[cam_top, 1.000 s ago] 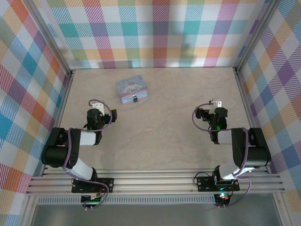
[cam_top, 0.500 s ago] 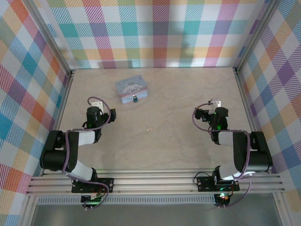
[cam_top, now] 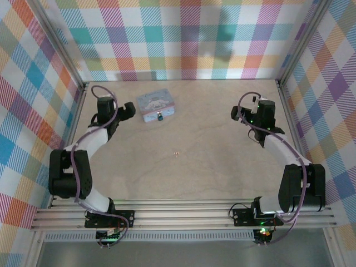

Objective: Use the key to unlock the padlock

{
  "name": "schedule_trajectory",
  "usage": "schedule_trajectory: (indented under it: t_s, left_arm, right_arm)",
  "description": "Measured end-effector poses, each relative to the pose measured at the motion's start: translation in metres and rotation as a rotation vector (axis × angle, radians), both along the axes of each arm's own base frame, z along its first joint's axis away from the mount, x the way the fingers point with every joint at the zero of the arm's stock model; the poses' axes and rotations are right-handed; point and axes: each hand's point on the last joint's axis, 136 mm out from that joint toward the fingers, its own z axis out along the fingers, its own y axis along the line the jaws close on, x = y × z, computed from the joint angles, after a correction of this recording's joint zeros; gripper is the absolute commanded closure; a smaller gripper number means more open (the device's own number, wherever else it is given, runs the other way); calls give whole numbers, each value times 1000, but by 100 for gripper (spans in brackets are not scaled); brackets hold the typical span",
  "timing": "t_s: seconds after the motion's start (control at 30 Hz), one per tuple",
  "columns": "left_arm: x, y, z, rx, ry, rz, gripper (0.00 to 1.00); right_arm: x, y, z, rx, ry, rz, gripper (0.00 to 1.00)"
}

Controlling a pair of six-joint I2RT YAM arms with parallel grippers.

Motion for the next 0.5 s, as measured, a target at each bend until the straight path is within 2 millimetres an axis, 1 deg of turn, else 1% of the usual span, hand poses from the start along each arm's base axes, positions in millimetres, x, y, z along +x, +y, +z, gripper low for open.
schedule_trajectory:
  t_s: [0.1,0.17,0.23,0.3,0.4,0.43,0.5]
  left_arm:
    - [22,-16,-1,-99,36,-46,26]
    - [35,-27,-10,-160,75,-72,31]
    - [44,-35,-26,-221,126,-86,33]
    - [47,-40,-45,-262,182,-85,35]
    - [40,-45,-72,-305,269,-81,41]
    - [38,-48,-78,-319,290,-83,45]
    - [38,-52,-77,-338,290,-95,50]
  right_arm:
    - [-1,12,-3,24,58,9,2]
    - [-2,20,-6,38,94,19,2]
    - [-3,29,-8,51,128,35,3]
    - [-5,37,-8,58,151,51,3]
    - [-7,50,-9,70,180,79,4]
    - [-9,54,-10,72,190,90,4]
    - [-11,62,-13,74,210,109,4]
